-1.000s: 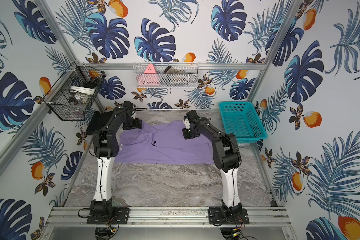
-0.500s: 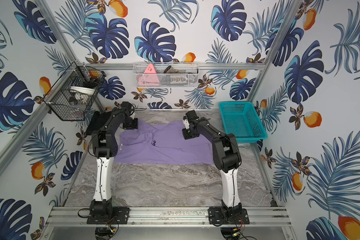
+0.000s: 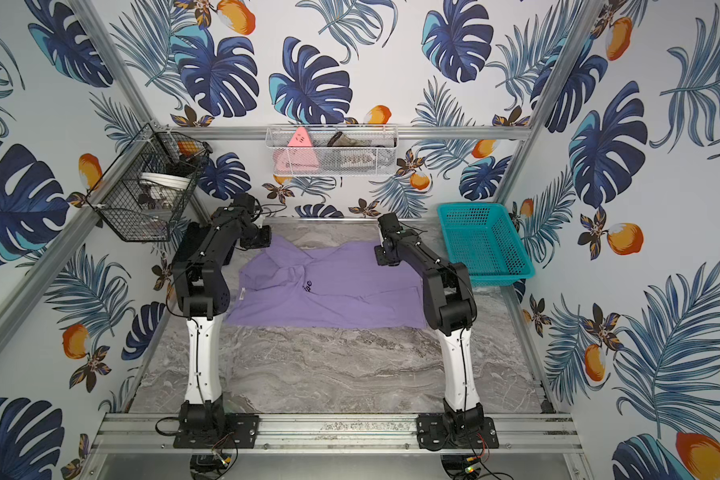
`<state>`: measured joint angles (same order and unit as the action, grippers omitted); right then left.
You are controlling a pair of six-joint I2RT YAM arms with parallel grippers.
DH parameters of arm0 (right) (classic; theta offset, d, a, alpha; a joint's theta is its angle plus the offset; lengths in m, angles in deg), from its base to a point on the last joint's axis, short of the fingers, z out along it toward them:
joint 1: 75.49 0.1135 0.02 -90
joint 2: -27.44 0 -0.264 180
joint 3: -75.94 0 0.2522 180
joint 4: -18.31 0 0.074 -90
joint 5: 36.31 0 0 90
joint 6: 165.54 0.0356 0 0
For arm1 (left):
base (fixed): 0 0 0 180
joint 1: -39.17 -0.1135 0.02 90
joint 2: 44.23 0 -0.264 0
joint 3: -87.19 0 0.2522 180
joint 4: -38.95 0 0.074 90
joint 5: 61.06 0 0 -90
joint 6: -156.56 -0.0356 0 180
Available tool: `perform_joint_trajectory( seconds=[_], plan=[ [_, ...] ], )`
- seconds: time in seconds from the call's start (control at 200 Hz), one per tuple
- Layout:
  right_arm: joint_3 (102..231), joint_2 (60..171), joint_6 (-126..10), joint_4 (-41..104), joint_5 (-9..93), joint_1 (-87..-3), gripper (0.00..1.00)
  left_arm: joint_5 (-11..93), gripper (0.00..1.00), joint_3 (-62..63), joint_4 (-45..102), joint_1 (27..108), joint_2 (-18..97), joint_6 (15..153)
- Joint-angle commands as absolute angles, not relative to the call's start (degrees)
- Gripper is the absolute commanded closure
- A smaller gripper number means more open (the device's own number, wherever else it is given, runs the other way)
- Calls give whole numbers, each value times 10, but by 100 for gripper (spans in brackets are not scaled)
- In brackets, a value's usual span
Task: Fold and stack t-shirts
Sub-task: Fold the T-shirt.
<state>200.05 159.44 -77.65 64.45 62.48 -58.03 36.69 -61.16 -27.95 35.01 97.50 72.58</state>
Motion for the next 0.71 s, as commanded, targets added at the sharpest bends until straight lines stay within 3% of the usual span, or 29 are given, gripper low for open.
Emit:
perform_joint_trajectory(
  seconds=[0.0, 0.17, 0.315, 0.701],
  plan=[
    [2069, 1637, -760, 639, 658, -597, 70, 377, 91, -617, -271, 349, 968, 728],
    [2183, 1707, -731, 657, 645, -621, 43, 392, 90, -615, -269, 349, 955, 727],
    [2231, 1742, -709, 668, 614, -638, 30, 418, 90, -630, -261, 350, 941, 732],
    [2262, 1771, -709, 670, 602, -683, 26, 444, 88, -680, -216, 359, 906, 750]
  ],
)
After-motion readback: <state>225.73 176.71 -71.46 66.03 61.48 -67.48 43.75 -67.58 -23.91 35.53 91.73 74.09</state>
